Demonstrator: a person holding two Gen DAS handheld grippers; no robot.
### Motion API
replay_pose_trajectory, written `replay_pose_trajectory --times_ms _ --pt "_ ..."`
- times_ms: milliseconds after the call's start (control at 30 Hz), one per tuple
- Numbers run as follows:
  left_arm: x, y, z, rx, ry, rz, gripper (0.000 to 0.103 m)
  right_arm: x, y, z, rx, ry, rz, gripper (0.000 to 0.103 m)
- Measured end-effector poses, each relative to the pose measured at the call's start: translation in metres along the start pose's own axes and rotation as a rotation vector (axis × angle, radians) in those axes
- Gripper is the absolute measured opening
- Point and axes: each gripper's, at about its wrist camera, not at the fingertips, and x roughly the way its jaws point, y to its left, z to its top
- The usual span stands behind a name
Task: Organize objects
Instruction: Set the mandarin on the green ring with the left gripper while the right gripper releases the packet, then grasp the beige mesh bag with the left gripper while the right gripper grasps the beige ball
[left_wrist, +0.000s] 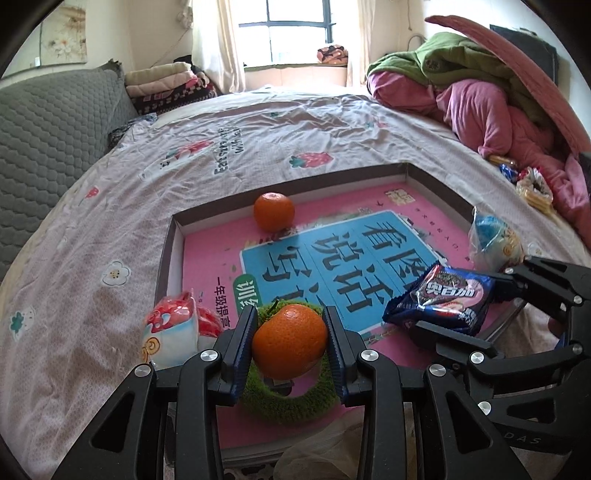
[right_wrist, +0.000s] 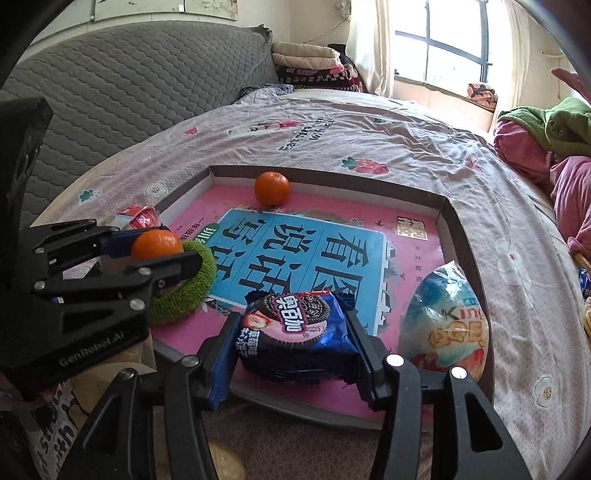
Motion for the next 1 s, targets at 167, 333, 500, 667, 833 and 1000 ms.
replay_pose_trajectory --times_ms 167,333,500,667,833,1000 --pt "-0.009 0.002 0.003 -0.022 -0.023 -0.003 0.054 -0.012 0.001 -0.002 -0.017 -0.012 -0.046 0.059" --pt "-0.03 0.008 0.009 -0.059 -0.076 -0.009 0.071 -0.055 0.002 -0.011 -0.037 -0.13 -0.055 0.065" --pt "-0.063 0.014 -0.002 -0.095 -0.139 0.033 0.071 -0.091 0.007 -0.026 -0.003 -0.194 -0.005 0.071" --pt "-0.09 0.012 -0.028 -0.125 -0.129 -0.015 0.073 -0.088 0.023 -0.047 -0.037 -0.138 0.001 0.071" --pt "-0.094 -0.012 -0.05 -0.057 -0.106 -0.027 0.073 -0.085 0.036 -0.059 -0.093 -0.11 -0.024 0.071" --pt "-0.079 -0.024 -0.061 -0.037 -0.062 -0.015 0.073 -0.07 0.042 -0.066 -0.142 -0.058 -0.042 0.071"
